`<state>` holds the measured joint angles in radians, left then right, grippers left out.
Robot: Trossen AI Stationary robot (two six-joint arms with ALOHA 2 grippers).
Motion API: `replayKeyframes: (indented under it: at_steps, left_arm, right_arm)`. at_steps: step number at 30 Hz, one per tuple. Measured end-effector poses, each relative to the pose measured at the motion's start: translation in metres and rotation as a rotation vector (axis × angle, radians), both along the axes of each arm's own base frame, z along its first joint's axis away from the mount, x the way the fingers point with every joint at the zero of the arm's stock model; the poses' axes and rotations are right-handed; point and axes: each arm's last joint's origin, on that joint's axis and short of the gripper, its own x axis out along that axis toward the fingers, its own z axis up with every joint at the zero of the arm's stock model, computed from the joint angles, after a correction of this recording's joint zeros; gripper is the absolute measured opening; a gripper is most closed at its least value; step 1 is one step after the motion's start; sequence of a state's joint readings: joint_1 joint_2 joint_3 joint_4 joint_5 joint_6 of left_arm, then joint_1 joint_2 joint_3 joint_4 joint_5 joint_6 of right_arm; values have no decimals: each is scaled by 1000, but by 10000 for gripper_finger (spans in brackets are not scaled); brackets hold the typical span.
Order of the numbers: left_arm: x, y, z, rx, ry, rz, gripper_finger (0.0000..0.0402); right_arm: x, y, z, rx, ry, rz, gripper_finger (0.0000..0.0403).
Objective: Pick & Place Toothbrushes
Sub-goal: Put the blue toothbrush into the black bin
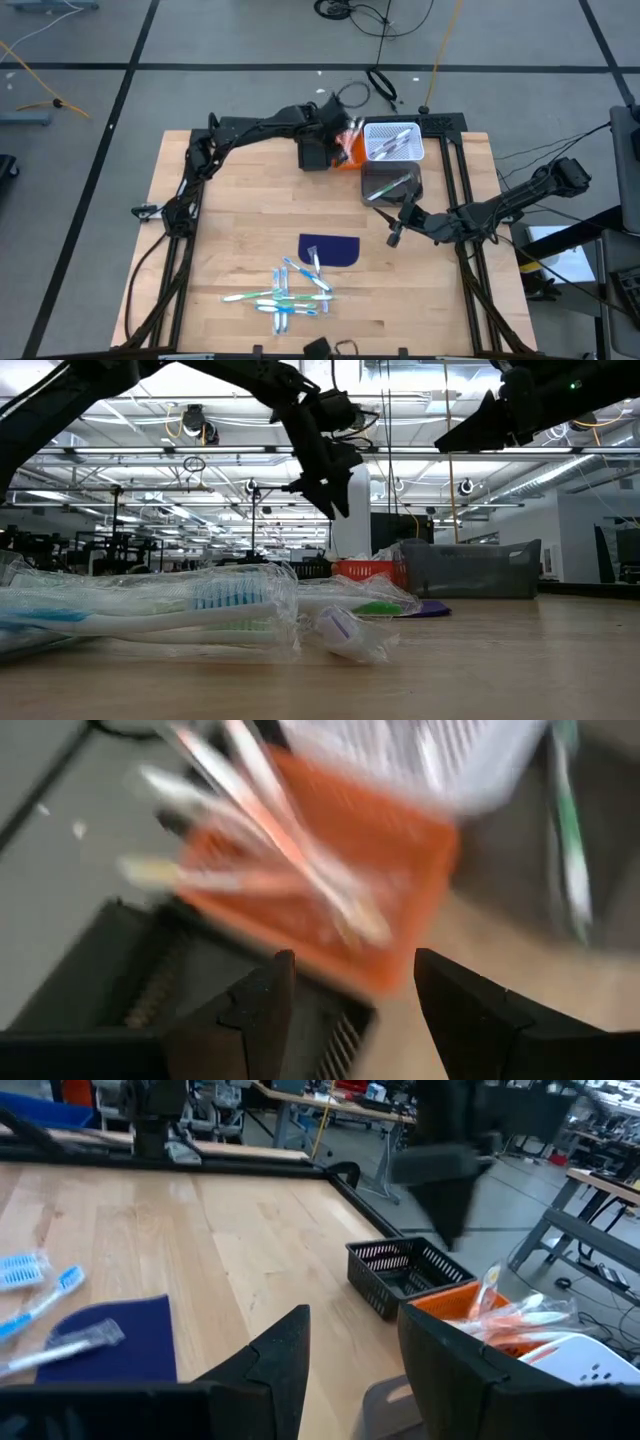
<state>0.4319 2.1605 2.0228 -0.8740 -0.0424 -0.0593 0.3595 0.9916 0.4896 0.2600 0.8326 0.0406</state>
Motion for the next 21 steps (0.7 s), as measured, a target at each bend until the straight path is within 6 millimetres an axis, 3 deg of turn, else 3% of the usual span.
replayKeyframes:
  at_steps: [5, 15, 21]
  left_arm:
    - [1, -48, -10, -78, 190, -115, 209]
    - [12, -159, -18, -34, 343, -301, 209]
    - [-10, -217, -32, 26, 446, -277, 209]
  right_arm:
    - [0, 0, -1, -3, 8, 0, 144]
    - [0, 0, -1, -3, 10, 0, 144]
    - [0, 1, -2, 17, 13, 19, 144]
